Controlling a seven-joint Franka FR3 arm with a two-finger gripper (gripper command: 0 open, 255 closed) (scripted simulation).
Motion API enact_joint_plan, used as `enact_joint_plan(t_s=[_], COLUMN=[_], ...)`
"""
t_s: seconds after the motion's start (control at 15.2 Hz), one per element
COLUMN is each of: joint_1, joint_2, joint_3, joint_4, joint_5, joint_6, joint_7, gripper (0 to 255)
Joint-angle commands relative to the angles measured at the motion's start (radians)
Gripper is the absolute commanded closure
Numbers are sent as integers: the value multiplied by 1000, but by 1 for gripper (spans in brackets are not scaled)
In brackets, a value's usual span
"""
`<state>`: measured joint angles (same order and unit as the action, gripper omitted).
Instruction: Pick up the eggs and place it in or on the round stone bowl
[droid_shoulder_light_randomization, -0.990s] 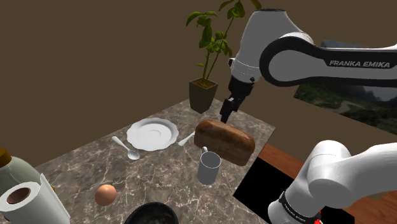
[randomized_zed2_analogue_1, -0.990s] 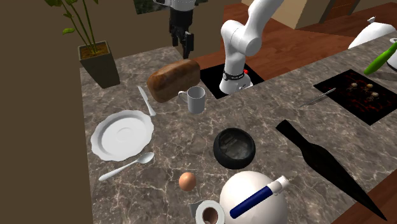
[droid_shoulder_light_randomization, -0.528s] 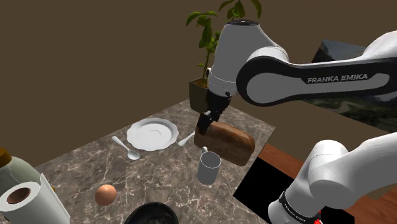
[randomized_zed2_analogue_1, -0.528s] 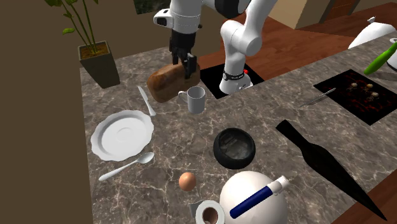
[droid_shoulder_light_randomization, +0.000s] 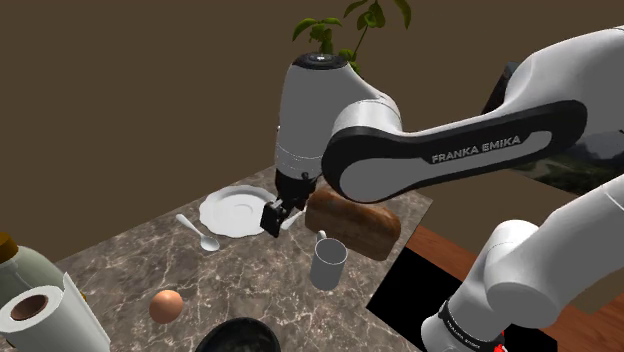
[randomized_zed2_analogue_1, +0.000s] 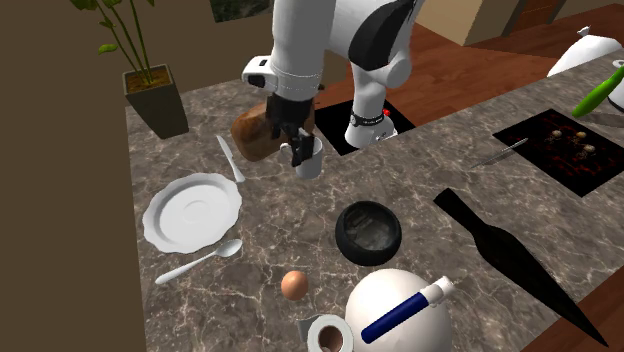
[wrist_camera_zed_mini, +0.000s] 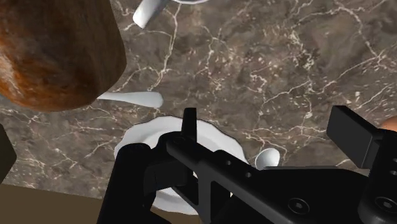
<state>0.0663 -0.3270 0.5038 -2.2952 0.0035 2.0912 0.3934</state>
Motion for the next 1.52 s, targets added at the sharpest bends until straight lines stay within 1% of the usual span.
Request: enact_joint_plan(t_s=[0.0, 0.26, 0.4, 0.53, 0.73, 0.92, 1.12, 1.25, 1.45], joint_1=[-5, -7, 2, 23, 79, 154, 238, 292, 293], joint_2=[76, 232, 318, 407, 542, 671, 796, 870, 888], joint_3=[47, 125, 154, 172, 177, 162, 137, 119, 108], joint_4=[46, 146, 204, 269, 376, 495, 628, 715, 705], joint_5=[-39, -150, -221, -298, -410, -505, -581, -618, -632], joint_6=[26, 55, 57, 52, 29, -4, -44, -70, -43], joint_7=[60, 187, 256, 324, 415, 483, 528, 544, 551], gripper=[0, 0, 0, 0, 0, 0, 0, 0, 0])
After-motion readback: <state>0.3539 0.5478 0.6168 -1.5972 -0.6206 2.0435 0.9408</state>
